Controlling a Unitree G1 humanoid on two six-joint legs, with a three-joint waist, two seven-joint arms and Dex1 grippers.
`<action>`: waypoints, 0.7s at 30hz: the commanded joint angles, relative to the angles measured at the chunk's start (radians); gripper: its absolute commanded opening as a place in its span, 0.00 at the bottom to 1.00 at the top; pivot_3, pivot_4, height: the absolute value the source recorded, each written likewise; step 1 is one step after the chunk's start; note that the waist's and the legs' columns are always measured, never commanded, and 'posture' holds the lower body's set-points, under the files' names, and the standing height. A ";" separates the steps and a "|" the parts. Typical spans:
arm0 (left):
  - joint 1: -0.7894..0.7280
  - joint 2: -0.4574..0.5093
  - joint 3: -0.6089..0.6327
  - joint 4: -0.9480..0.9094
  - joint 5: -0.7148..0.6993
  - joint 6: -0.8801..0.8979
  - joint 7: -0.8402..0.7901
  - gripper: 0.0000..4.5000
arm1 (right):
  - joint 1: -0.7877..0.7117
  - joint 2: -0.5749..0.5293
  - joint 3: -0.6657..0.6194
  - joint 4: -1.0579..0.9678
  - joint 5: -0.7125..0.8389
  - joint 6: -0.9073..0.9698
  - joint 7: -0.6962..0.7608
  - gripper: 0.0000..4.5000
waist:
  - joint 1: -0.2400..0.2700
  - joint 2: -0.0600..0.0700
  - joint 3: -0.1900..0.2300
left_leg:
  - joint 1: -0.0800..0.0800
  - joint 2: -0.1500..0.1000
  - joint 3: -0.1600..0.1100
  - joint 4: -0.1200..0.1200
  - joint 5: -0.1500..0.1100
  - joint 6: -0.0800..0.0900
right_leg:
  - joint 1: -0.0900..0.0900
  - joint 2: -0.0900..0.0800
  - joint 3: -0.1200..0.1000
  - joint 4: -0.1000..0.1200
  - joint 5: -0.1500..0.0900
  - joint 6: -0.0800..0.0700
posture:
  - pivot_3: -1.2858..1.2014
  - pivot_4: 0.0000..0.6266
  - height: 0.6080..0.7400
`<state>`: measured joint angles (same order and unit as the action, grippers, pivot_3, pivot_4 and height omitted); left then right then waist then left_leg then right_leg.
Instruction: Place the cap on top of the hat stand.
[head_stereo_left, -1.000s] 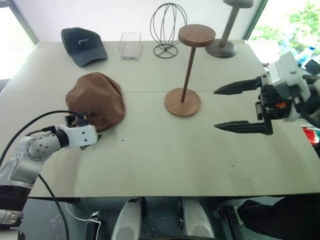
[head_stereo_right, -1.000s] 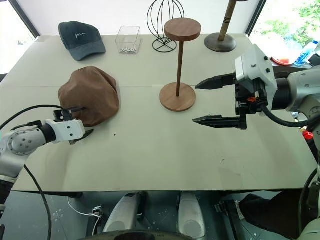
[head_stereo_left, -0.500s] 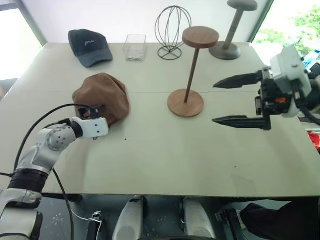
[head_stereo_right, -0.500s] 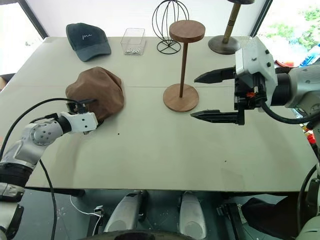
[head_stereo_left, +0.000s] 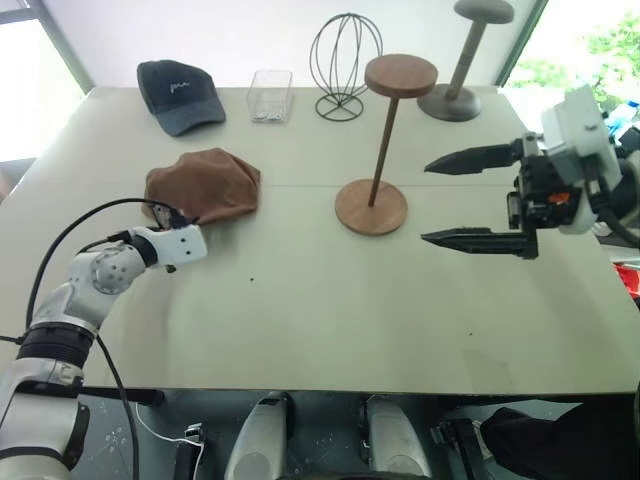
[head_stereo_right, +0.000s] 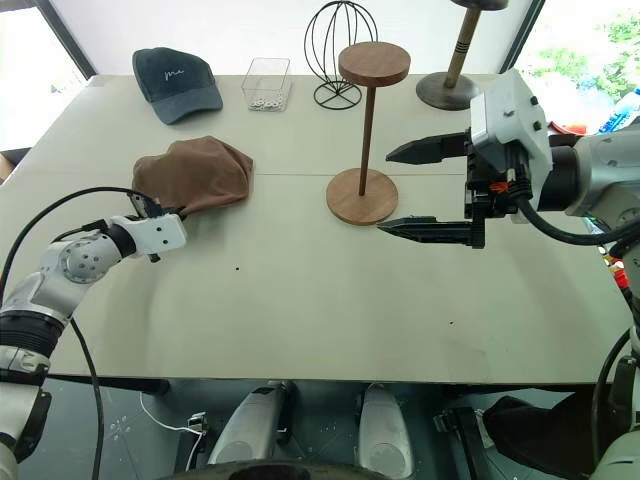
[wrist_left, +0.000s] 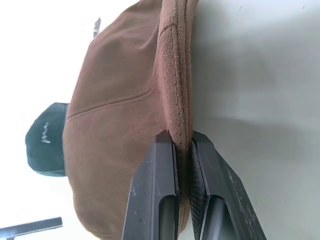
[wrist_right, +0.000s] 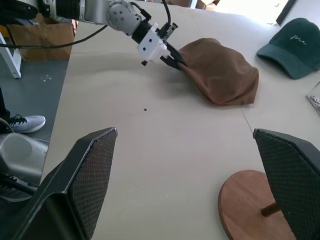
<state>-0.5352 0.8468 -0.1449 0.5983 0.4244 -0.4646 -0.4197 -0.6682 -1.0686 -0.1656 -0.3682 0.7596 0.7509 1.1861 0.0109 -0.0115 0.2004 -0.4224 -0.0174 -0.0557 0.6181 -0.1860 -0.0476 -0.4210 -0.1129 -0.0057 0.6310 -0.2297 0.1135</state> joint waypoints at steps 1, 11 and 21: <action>-0.075 0.063 0.036 0.028 -0.013 -0.011 -0.003 0.01 | -0.021 -0.035 -0.044 0.030 -0.019 -0.021 -0.007 1.00 | -0.001 0.000 0.000 | -0.001 0.000 0.000 0.000 0.000 0.000 | -0.001 0.000 0.000 0.000 0.000 0.000 | 0.52 0.24 1.00; -0.452 0.076 0.091 -0.008 -0.118 -0.058 -0.025 0.01 | -0.033 -0.089 -0.167 0.192 -0.043 -0.040 -0.045 1.00 | 0.000 -0.003 0.002 | -0.005 0.000 0.000 0.000 0.000 0.000 | -0.004 0.000 0.000 -0.001 0.003 0.006 | 0.52 0.24 1.00; -0.718 -0.099 0.095 -0.105 -0.329 -0.092 -0.143 0.01 | -0.075 -0.125 -0.211 0.260 -0.026 -0.024 -0.074 1.00 | -0.008 -0.003 0.002 | -0.005 -0.001 0.001 0.001 0.000 0.000 | -0.004 0.000 0.000 -0.001 0.003 0.007 | 0.52 0.24 1.00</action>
<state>-1.2132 0.7530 -0.0818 0.5375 0.1549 -0.5477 -0.5395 -0.7055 -1.1648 -0.3309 -0.1074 0.7170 0.7231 1.1219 0.0030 -0.0146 0.2023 -0.4277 -0.0182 -0.0551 0.6193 -0.1859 -0.0475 -0.4246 -0.1128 -0.0057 0.6298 -0.2264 0.1206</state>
